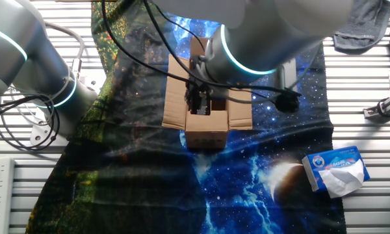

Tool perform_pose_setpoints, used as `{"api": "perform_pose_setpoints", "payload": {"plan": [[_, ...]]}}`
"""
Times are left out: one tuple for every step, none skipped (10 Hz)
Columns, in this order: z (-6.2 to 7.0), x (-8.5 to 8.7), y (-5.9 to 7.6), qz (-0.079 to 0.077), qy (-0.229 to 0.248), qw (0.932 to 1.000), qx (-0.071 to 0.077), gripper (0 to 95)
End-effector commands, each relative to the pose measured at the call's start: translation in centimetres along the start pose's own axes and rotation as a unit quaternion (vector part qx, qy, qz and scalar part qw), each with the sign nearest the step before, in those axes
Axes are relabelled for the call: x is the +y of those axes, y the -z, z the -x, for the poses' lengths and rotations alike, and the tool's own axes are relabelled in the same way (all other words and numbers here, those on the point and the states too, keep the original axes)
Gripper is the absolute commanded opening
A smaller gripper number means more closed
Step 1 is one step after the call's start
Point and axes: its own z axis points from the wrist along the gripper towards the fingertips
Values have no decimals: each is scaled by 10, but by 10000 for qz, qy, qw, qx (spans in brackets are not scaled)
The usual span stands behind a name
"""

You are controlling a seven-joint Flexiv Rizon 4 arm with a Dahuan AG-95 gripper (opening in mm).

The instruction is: Cover the box

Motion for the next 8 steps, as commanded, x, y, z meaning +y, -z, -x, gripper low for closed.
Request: {"api": "perform_pose_setpoints", "payload": {"plan": [[2,4,-5,-29,13,9999,-123,0],[3,8,-7,-42,9,9998,-215,0],[4,8,-10,-99,21,9995,-295,0],[4,8,-10,-96,24,9995,-310,0],[4,7,-9,-115,15,9995,-302,0],[3,6,-7,-114,30,9994,-310,0],[3,6,-7,-114,34,9993,-350,0],[3,6,-7,-94,15,9990,-436,0]]}}
